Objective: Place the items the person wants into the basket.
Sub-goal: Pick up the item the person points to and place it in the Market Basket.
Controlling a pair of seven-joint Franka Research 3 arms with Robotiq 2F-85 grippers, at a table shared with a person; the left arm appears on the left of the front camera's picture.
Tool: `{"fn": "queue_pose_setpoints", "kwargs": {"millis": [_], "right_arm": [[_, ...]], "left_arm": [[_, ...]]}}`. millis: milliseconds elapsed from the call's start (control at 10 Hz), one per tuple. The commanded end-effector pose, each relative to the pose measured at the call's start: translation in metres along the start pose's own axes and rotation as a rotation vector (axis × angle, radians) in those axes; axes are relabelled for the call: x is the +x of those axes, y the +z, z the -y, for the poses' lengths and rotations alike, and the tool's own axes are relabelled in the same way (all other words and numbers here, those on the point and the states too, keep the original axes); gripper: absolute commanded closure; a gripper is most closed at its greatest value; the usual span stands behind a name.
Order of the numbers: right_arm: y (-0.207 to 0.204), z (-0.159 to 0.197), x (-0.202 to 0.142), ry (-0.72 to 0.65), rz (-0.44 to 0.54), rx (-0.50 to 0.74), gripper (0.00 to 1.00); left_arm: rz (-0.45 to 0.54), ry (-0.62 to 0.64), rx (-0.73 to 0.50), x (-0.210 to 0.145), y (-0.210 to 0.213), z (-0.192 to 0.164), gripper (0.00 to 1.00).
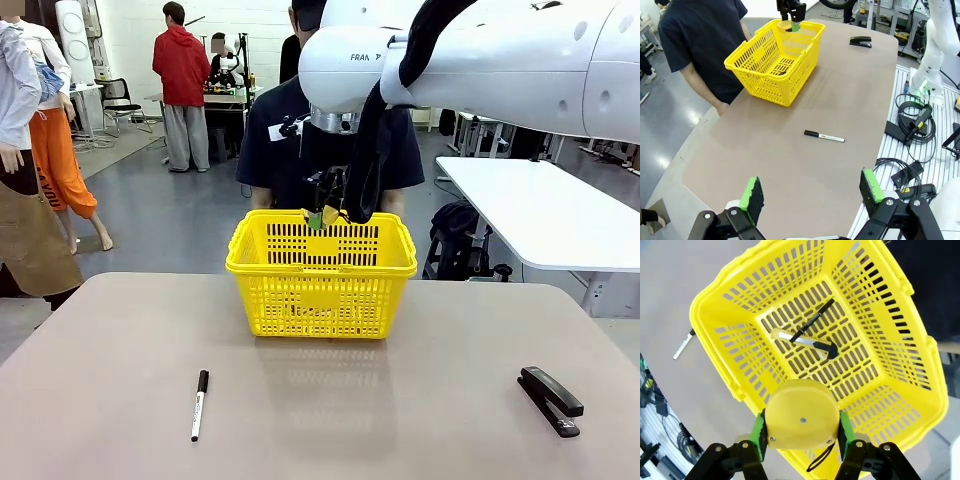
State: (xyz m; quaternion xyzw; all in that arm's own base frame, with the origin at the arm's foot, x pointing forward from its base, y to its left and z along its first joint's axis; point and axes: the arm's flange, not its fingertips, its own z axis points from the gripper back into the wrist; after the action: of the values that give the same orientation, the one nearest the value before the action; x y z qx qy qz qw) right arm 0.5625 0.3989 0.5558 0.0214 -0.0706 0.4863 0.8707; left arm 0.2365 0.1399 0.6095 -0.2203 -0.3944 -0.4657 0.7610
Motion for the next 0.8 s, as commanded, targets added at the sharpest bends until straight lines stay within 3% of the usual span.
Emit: {"fn": "queue_pose_setpoints", "kwargs": {"millis": [0, 200, 700], "right_arm": [[0.0, 0.0, 0.0, 0.0, -0.002, 0.001, 0.33], [-0.025, 0.014, 0.002, 0.165, 0.009, 0.041, 0.33], [-0.087, 0.032, 0.011, 0.291, 0.002, 0.144, 0.33]], "left_arm": [[0.018, -0.022, -0.008, -0.001, 0.001, 0.0, 0.0], [0.018, -0.022, -0.008, -0.001, 0.001, 0.0, 0.0], [0.018, -0.022, -0.008, -0.001, 0.001, 0.0, 0.0]]}}
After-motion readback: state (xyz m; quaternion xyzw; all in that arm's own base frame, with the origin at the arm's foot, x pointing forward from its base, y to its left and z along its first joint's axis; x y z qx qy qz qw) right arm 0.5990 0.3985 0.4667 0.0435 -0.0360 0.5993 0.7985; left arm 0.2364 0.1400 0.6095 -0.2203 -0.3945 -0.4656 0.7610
